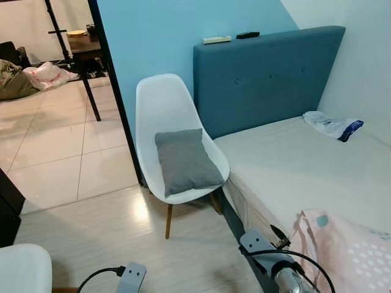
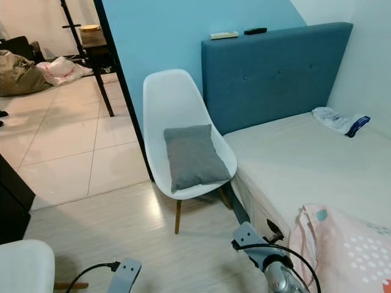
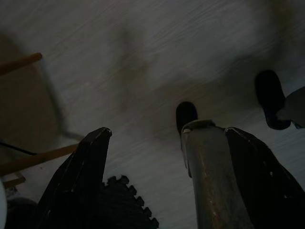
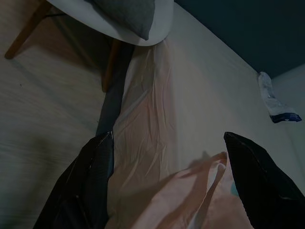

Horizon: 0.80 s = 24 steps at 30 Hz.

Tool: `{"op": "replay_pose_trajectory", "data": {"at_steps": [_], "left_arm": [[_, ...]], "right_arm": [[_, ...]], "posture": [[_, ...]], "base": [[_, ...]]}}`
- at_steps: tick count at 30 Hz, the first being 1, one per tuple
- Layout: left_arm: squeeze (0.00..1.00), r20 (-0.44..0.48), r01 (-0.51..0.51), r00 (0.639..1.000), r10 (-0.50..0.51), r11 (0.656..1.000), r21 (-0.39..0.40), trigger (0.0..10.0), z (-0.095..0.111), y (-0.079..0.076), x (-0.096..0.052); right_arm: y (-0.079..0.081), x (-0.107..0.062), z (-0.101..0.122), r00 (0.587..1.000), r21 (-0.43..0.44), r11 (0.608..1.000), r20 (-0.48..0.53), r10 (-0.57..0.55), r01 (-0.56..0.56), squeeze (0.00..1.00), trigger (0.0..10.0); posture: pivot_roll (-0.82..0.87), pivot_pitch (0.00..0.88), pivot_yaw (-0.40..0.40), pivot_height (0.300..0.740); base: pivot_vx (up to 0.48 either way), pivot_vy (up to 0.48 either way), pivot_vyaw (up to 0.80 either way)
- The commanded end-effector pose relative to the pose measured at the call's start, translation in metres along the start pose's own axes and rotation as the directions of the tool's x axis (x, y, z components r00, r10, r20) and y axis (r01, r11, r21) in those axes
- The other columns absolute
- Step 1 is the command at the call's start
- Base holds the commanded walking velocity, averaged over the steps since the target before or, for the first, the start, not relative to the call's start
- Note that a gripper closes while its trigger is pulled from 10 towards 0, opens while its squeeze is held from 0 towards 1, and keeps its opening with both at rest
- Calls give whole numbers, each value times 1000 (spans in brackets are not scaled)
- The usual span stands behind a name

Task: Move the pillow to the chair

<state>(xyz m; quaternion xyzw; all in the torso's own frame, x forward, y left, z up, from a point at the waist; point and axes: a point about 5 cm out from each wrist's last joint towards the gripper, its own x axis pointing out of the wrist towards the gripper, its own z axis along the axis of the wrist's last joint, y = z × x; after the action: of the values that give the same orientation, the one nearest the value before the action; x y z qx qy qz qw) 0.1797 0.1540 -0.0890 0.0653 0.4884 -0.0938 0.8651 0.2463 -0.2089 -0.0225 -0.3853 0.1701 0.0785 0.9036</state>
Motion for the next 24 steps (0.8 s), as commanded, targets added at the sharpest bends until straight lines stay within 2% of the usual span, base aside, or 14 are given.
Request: {"op": "replay_pose_trajectory", "data": {"at_steps": [1,11,24], "left_arm": [[0,-9,2,1000,-2,1000,-1,10000,0,-2,0],[0,-8,-2,1000,2,1000,-20,10000,-1,-4,1],[0,-30,0,1000,1,1000,3,10000,-9,-4,-1]], "right_arm": [[-2,1,-1,1000,13,1000,-14,1,-1,0,10000],[-6,2,-2,1000,13,1000,-20,0,0,0,10000],[-5,2,-3,1000,13,1000,-26,4,-3,0,10000]], "posture": [[-61,0,1,740],[-48,0,-20,740],[-39,0,-25,740]], "base": [[0,0,0],[0,0,0],[0,0,0]]}}
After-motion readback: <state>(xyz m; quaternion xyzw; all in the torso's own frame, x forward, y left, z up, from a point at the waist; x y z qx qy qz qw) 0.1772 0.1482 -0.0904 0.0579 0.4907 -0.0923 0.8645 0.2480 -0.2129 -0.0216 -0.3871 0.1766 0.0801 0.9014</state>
